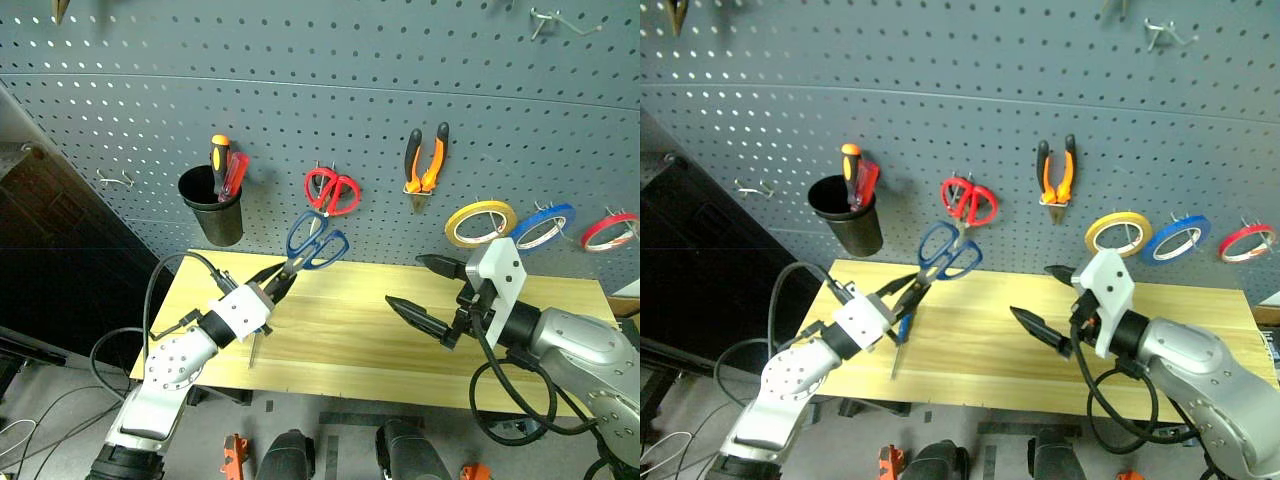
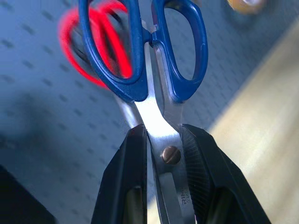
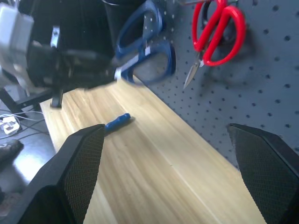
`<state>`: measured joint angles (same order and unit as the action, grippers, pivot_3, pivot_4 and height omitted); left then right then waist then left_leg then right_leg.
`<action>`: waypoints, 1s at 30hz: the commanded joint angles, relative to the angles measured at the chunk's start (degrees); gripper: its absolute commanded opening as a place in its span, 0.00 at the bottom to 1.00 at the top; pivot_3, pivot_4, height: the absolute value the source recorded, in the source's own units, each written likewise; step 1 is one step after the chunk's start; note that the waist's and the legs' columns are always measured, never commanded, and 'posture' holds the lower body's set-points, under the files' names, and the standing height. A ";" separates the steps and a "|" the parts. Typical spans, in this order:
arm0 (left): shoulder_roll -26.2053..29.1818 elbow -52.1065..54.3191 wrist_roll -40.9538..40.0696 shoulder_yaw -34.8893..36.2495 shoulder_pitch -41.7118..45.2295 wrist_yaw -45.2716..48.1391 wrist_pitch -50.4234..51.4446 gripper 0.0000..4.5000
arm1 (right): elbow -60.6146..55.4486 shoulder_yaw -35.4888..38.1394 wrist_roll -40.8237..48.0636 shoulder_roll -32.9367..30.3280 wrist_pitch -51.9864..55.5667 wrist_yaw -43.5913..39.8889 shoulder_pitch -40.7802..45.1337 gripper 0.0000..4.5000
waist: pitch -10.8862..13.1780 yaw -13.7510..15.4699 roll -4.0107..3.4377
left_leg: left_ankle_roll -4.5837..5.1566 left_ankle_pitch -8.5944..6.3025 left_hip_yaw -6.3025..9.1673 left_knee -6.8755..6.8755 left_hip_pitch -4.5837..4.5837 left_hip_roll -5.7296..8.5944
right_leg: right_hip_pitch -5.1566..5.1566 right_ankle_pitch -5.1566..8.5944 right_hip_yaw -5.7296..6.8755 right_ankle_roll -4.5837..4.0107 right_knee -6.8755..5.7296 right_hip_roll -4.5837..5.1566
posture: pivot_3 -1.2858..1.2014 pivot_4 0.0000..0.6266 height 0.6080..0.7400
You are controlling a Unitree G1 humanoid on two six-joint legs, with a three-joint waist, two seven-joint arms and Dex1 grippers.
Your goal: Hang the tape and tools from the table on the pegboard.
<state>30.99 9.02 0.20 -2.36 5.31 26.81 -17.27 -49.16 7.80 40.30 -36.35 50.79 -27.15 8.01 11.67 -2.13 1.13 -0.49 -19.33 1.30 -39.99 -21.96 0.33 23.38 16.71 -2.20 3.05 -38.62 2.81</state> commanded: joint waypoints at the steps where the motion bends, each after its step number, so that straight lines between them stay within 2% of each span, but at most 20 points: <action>1: -1.74 0.26 -0.94 0.88 3.52 -0.57 -2.41 0.17 | -0.84 0.66 0.85 -0.51 -1.64 -0.24 0.93 1.00 | 0.00 0.18 0.00 | -0.02 0.02 0.00 0.00 0.00 0.01 | 0.00 0.00 0.00 0.00 -0.01 0.00 | 0.50 0.29 1.00; 16: -8.59 -11.00 1.52 -3.13 12.24 0.47 -0.42 0.17 | -0.76 -0.08 1.38 -0.51 -1.14 0.92 4.03 1.00 | -0.01 0.23 0.01 | -0.14 0.14 -0.01 -0.06 0.00 0.08 | 0.00 0.00 0.08 0.00 -0.06 -0.01 | 0.49 0.30 1.00; 21: -9.18 -12.46 1.81 -3.58 13.72 0.39 -0.40 0.17 | -0.92 -0.55 1.92 -0.16 -1.14 1.81 4.71 1.00 | -0.01 0.17 0.01 | -0.14 0.15 -0.01 -0.07 0.01 0.07 | 0.01 0.00 0.06 0.00 -0.11 -0.01 | 0.49 0.30 1.00; 23: -9.23 -12.49 1.68 -3.49 13.74 0.19 0.60 0.33 | -0.99 -0.67 2.11 -0.05 -1.26 2.17 4.80 1.00 | -0.01 0.15 0.01 | -0.13 0.15 -0.01 -0.07 0.01 0.07 | 0.01 0.00 0.06 0.00 -0.11 -0.01 | 0.49 0.30 1.00; 30: -9.63 -9.93 -0.98 -3.30 11.79 1.10 10.59 0.78 | -0.47 -1.47 2.05 0.16 -1.14 3.02 4.82 1.00 | -0.01 0.16 0.01 | -0.12 0.16 -0.01 -0.10 0.01 0.07 | 0.01 0.00 0.07 0.00 -0.14 -0.01 | 0.49 0.30 1.00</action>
<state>21.29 -4.09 0.03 -6.31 17.85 27.67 -8.89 -48.56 6.31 41.83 -36.20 50.43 -24.63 12.44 11.66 -1.97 1.14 -0.61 -19.17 1.29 -40.09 -21.95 0.40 23.39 16.71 -2.13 3.05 -38.77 2.80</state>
